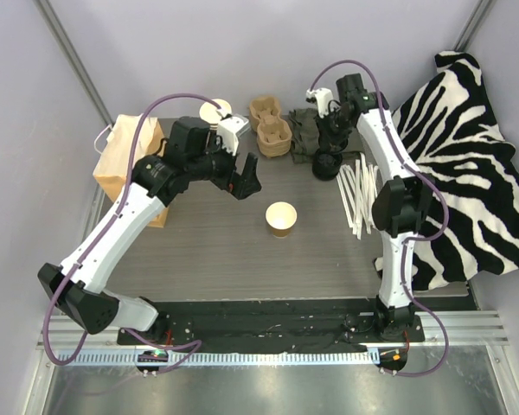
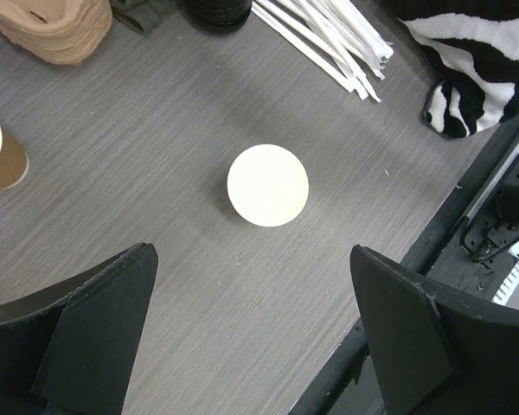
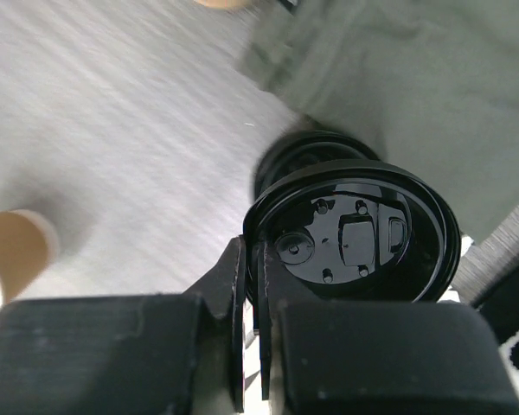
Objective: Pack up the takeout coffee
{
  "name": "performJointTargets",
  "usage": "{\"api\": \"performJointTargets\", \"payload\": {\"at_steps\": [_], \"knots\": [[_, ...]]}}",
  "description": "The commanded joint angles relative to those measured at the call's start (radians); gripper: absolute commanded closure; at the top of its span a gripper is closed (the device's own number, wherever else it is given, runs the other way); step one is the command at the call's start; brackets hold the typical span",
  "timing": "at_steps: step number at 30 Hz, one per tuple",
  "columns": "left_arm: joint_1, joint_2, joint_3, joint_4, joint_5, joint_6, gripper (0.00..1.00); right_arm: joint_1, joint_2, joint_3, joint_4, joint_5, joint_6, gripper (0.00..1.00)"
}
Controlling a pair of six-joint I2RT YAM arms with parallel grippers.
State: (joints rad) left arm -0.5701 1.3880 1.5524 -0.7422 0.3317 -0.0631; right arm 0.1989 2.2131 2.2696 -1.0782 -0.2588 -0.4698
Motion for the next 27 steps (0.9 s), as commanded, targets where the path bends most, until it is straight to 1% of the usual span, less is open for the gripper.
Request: {"api": "performJointTargets", "payload": {"at_steps": [1,3,4,5,6,7,9,10,11,12,13,14,15,16,17,18,19,20,21,22,23,24,25,27], "knots": [[0.006,-0.063,-0.041,0.087,0.013,0.014,0.0,-0.003,-0.173,-0.002,-0.023,-0.167,0.04,0.99],[0.006,-0.107,-0.083,0.102,0.082,0.058,0.0,-0.003,-0.243,-0.037,-0.025,-0.239,0.092,0.99],[0.006,-0.127,-0.134,0.113,0.098,0.096,0.0,-0.003,-0.265,-0.071,-0.025,-0.322,0.108,0.99],[0.006,-0.186,-0.162,0.148,0.104,0.114,0.0,-0.004,-0.292,-0.093,-0.026,-0.361,0.141,0.99],[0.006,-0.214,-0.19,0.17,0.093,0.126,0.0,-0.003,-0.34,-0.119,-0.023,-0.406,0.157,0.99],[0.006,-0.246,-0.242,0.188,0.084,0.159,0.0,-0.003,-0.369,-0.172,-0.022,-0.486,0.171,0.99],[0.006,-0.32,-0.285,0.23,0.063,0.207,0.0,-0.004,-0.439,-0.237,-0.009,-0.583,0.23,0.99],[0.004,-0.34,-0.322,0.231,0.078,0.301,0.0,-0.003,-0.463,-0.31,0.001,-0.626,0.256,0.99],[0.004,-0.362,-0.343,0.236,0.101,0.354,0.0,-0.004,-0.481,-0.349,0.014,-0.731,0.282,0.99],[0.004,-0.406,-0.366,0.245,0.119,0.415,0.0,-0.004,-0.51,-0.382,0.039,-0.779,0.342,0.99],[-0.004,-0.426,-0.423,0.259,0.139,0.463,0.0,-0.003,-0.521,-0.45,0.063,-0.837,0.379,0.99],[-0.013,-0.45,-0.455,0.311,0.139,0.564,0.0,-0.004,-0.526,-0.481,0.086,-0.953,0.416,0.99],[-0.026,-0.474,-0.492,0.346,0.126,0.616,0.0,-0.003,-0.529,-0.507,0.128,-1.02,0.456,0.99],[-0.062,-0.521,-0.568,0.39,0.087,0.662,0.0,-0.003,-0.523,-0.553,0.148,-1.071,0.527,0.99],[-0.083,-0.541,-0.61,0.5,0.064,0.774,0.0,-0.003,-0.52,-0.57,0.161,-1.158,0.554,0.99],[-0.103,-0.559,-0.649,0.553,0.049,0.831,0.0,0.003,-0.515,-0.582,0.164,-1.181,0.566,0.99],[-0.143,-0.582,-0.719,0.608,0.035,0.895,0.01,0.005,-0.517,-0.608,0.162,-1.201,0.577,0.99],[-0.163,-0.587,-0.748,0.72,0.012,0.946,0.02,0.004,-0.52,-0.625,0.164,-1.233,0.583,0.99],[-0.18,-0.587,-0.773,0.775,0.004,1.036,0.05,0.007,-0.524,-0.64,0.164,-1.275,0.589,0.99],[-0.212,-0.583,-0.808,0.821,0.0,1.069,0.07,0.013,-0.526,-0.663,0.162,-1.275,0.603,0.99],[-0.226,-0.567,-0.822,0.915,-0.003,1.091,0.09,0.011,-0.539,-0.674,0.164,-1.275,0.618,0.99],[-0.238,-0.557,-0.831,0.952,-0.003,1.135,0.11,0.013,-0.547,-0.686,0.176,-1.275,0.631,0.99],[-0.261,-0.543,-0.838,0.975,0.0,1.163,0.17,0.019,-0.553,-0.714,0.185,-1.275,0.645,0.99],[-0.283,-0.505,-0.847,1.044,0.01,1.215,0.23,0.03,-0.578,-0.754,0.249,-1.277,0.724,0.99]]}}
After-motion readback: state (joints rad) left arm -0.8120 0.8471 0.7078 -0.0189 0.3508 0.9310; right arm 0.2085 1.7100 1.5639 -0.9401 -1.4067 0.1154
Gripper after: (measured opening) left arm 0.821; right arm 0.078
